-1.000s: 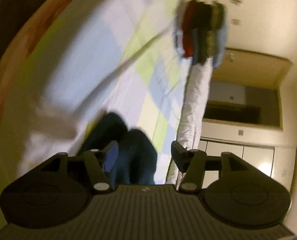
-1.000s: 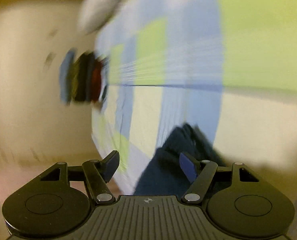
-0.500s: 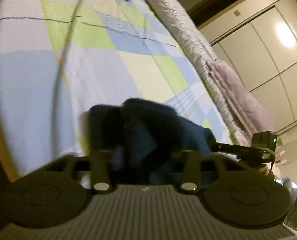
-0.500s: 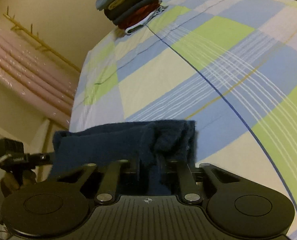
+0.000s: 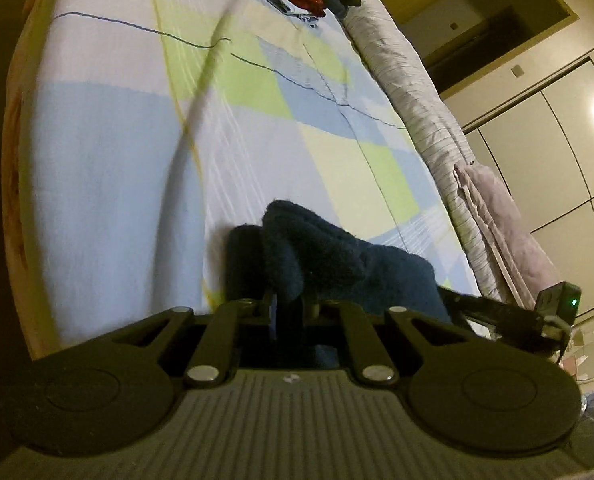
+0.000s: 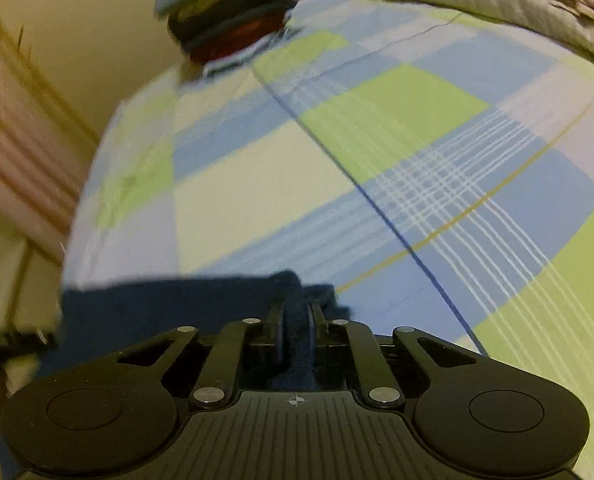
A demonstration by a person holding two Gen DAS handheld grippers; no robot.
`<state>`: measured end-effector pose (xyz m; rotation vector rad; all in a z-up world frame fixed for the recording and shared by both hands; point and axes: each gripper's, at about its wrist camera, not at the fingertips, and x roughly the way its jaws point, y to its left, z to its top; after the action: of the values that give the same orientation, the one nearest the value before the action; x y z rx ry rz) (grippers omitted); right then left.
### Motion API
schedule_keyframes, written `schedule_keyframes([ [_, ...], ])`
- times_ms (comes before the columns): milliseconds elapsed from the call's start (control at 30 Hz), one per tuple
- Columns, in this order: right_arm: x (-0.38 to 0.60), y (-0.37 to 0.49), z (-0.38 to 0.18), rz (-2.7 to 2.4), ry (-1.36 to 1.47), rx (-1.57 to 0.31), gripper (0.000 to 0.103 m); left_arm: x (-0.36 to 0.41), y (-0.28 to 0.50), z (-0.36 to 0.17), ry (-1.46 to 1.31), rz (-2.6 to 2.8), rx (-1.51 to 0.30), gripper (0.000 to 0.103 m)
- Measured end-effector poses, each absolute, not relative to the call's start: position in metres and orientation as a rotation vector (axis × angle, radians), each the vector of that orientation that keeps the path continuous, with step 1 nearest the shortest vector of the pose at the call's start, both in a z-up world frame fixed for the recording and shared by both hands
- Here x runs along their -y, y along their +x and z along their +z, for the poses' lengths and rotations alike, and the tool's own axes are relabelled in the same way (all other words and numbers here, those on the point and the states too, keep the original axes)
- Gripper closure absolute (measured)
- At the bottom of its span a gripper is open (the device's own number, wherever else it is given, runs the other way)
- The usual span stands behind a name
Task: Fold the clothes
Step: 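Lower the folded end onto the sweater with both grippers and release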
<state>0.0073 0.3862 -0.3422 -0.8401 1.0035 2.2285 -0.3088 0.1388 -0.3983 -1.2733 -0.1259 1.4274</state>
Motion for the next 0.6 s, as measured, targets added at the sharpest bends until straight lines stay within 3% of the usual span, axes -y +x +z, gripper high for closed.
schedule_keyframes([
  [33, -0.388, 0.009, -0.342, 2.229, -0.824, -1.035, 0.074, -0.137, -0.310, -0.398, -1.281, 1.420, 0.135, 0.091],
  [67, -0.387, 0.013, -0.339, 2.238, -0.803, -1.036, 0.057, -0.137, -0.311, -0.399, -1.289, 1.413, 0.147, 0.090],
  [100, -0.386, 0.016, -0.334, 2.251, -0.781, -1.024, 0.051, -0.136, -0.312, -0.400, -1.295, 1.407, 0.161, 0.088],
  [200, -0.385, 0.014, -0.330, 2.305, -0.788, -0.990, 0.051, -0.138, -0.315, -0.400, -1.304, 1.402, 0.213, 0.078],
  [267, -0.384, 0.004, -0.336, 2.312, -0.855, -0.968, 0.052, -0.142, -0.316, -0.400, -1.308, 1.405, 0.249, 0.077],
  [300, -0.383, -0.002, -0.341, 2.321, -0.888, -0.952, 0.064, -0.145, -0.317, -0.399, -1.296, 1.403, 0.256, 0.077],
  [333, -0.380, -0.006, -0.343, 2.339, -0.900, -0.923, 0.080, -0.149, -0.317, -0.398, -1.281, 1.400, 0.259, 0.085],
  [367, -0.377, -0.009, -0.343, 2.352, -0.899, -0.876, 0.091, -0.152, -0.317, -0.396, -1.266, 1.397, 0.263, 0.097],
  [400, -0.374, -0.010, -0.340, 2.360, -0.883, -0.841, 0.096, -0.152, -0.318, -0.393, -1.246, 1.404, 0.264, 0.096],
  [600, -0.377, -0.016, -0.335, 2.280, -0.796, -0.716, 0.100, -0.145, -0.323, -0.393, -1.235, 1.492, 0.269, 0.096],
])
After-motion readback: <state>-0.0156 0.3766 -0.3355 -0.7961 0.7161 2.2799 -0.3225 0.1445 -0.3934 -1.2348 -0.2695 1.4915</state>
